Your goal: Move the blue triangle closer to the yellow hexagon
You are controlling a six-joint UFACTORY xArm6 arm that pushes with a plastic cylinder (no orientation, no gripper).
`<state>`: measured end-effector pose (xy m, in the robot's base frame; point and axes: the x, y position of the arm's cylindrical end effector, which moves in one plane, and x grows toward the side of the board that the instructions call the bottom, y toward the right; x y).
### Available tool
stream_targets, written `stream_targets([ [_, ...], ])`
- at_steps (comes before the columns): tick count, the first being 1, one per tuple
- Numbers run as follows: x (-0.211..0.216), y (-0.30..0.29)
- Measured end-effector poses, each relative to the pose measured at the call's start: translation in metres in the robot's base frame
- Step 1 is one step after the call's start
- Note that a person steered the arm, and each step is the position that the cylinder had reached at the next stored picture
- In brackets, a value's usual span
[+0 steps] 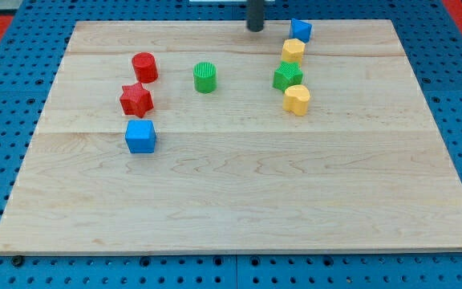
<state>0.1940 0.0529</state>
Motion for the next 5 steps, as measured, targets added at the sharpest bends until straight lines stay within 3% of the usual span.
stream_targets([
  [1, 0.0, 0.054],
  [2, 0.041, 0.109],
  [3, 0.071, 0.117],
  [5, 0.076, 0.039],
])
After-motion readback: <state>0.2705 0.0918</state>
